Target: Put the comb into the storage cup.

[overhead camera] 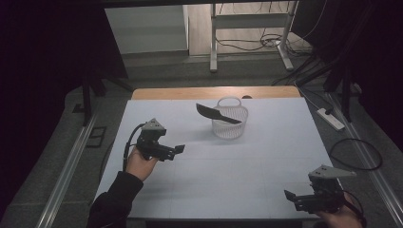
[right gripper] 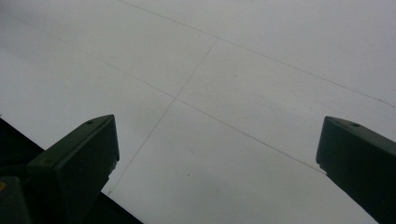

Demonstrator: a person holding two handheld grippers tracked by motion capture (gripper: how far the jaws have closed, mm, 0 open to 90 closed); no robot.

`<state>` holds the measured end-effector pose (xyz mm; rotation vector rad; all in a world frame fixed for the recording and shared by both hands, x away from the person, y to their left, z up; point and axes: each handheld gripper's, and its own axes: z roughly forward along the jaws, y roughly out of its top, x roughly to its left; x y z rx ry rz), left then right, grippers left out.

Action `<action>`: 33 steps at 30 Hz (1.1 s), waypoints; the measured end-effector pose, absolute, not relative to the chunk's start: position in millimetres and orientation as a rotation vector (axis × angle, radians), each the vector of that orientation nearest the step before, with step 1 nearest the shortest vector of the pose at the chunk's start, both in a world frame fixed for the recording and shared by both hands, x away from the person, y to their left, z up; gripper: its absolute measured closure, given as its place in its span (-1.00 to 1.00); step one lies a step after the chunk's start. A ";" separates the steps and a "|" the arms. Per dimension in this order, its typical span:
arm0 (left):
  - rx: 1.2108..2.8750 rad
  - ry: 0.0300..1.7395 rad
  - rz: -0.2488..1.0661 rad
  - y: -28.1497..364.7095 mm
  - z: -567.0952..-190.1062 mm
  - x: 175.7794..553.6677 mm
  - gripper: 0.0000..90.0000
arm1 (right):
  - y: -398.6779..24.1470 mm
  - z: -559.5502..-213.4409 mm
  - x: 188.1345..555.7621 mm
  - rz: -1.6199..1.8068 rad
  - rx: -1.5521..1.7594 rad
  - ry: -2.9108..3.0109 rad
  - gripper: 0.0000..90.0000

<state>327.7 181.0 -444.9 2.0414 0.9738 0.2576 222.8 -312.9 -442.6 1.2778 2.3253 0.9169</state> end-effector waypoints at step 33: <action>1.982 1.033 0.290 210.8 -445.1 277.4 -1.00 | -312.4 -442.2 221.9 0.917 1.276 2.314 -1.00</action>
